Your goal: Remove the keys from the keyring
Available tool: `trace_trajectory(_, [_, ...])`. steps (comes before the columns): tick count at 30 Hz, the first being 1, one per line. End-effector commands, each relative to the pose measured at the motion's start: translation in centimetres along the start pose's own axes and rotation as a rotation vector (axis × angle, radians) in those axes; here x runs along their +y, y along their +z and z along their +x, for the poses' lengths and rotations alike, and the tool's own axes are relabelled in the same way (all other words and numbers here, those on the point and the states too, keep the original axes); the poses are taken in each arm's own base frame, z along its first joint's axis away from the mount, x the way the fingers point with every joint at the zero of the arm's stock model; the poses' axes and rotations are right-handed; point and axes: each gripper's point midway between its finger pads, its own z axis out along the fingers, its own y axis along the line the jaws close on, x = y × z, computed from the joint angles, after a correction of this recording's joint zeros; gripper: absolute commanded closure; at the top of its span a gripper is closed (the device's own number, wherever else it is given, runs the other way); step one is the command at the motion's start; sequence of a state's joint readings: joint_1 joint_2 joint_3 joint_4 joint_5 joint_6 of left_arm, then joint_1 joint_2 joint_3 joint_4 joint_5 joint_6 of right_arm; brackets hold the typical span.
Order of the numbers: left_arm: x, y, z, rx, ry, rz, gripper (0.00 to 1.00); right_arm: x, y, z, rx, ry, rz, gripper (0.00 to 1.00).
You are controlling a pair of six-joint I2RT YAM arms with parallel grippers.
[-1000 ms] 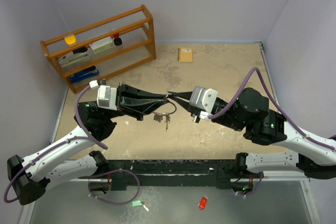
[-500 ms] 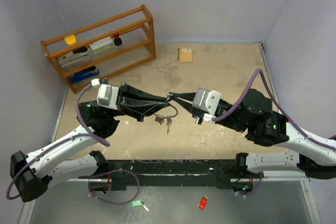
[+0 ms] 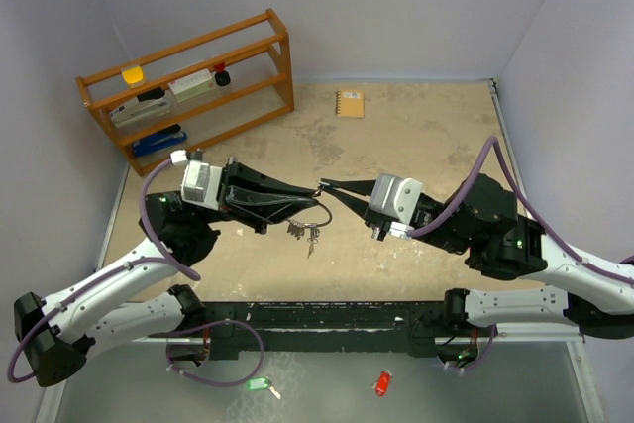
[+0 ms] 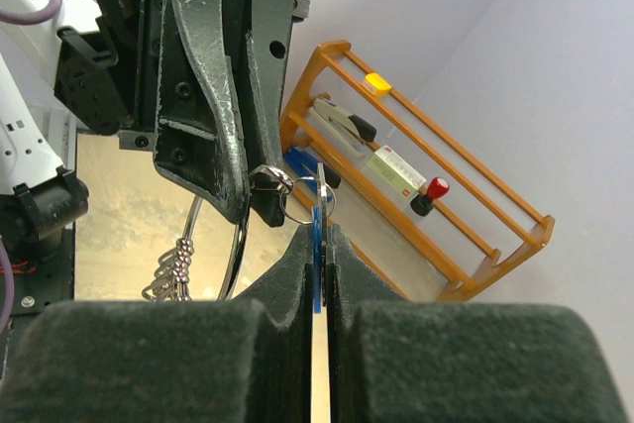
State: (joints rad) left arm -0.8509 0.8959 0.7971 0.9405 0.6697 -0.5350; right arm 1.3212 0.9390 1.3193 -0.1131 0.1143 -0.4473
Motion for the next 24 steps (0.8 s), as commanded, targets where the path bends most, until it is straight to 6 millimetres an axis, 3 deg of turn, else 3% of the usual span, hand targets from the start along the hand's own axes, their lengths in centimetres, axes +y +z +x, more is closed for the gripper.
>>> trace_trajectory(1, [-3.3, 1.0, -5.1, -0.166, 0.037, 0.165, 1.00, -3.0, -0.7, -1.1, -0.020, -0.010, 0.131, 1.00])
trace_trajectory(11, [-4.8, 1.2, -5.7, -0.243, -0.065, 0.307, 1.00, -3.0, -0.1, -0.2, 0.014, -0.017, 0.146, 1.00])
trace_trajectory(24, [-7.5, 0.5, -8.6, -0.330, -0.066, 0.434, 1.00, -1.3, 1.3, 1.0, 0.040, -0.020, 0.080, 1.00])
